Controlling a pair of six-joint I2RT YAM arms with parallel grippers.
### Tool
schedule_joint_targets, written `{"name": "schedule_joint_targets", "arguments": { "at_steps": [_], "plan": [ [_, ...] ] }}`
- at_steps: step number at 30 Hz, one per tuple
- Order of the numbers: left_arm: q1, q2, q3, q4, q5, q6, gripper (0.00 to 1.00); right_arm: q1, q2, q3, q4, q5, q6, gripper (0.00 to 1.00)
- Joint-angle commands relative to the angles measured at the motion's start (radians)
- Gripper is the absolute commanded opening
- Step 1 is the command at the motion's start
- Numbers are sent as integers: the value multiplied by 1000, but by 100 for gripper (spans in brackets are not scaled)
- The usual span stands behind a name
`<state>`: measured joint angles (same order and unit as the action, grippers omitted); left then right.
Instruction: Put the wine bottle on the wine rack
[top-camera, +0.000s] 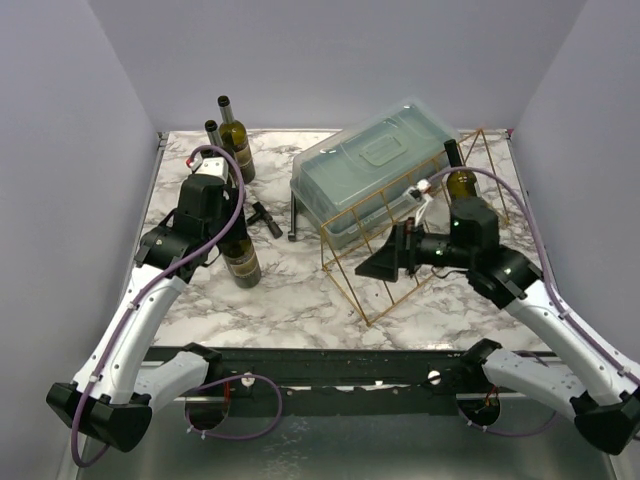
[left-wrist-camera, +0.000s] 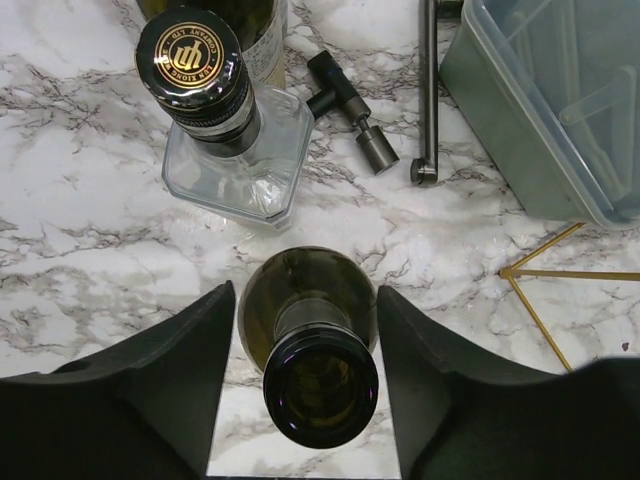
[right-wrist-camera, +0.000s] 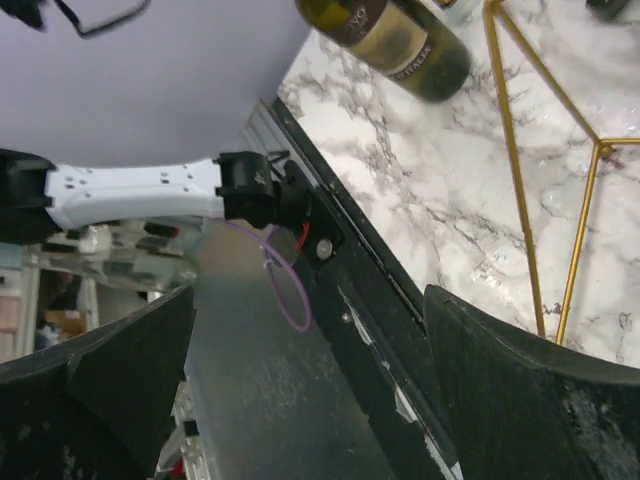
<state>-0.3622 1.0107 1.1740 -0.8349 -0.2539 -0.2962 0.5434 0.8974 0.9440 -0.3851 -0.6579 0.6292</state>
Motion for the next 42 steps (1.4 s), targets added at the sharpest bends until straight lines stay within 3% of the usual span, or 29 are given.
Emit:
{"name": "schedule_joint_targets", "arguments": {
  "at_steps": [1, 9, 16, 31, 42],
  "plan": [
    [-4, -20, -5, 21, -23, 40, 53, 249, 74, 38, -16, 249, -33, 98],
    [-4, -26, 71, 1, 25, 55, 18, 506, 259, 180, -17, 552, -121, 98],
    [-4, -23, 165, -37, 161, 30, 0, 579, 340, 254, -18, 653, -167, 98],
    [-4, -56, 190, -110, 505, -55, 0, 678, 493, 361, -41, 769, -265, 100],
    [-4, -44, 195, -116, 652, -87, 0, 777, 604, 427, -44, 1015, -336, 100]
  ]
}}
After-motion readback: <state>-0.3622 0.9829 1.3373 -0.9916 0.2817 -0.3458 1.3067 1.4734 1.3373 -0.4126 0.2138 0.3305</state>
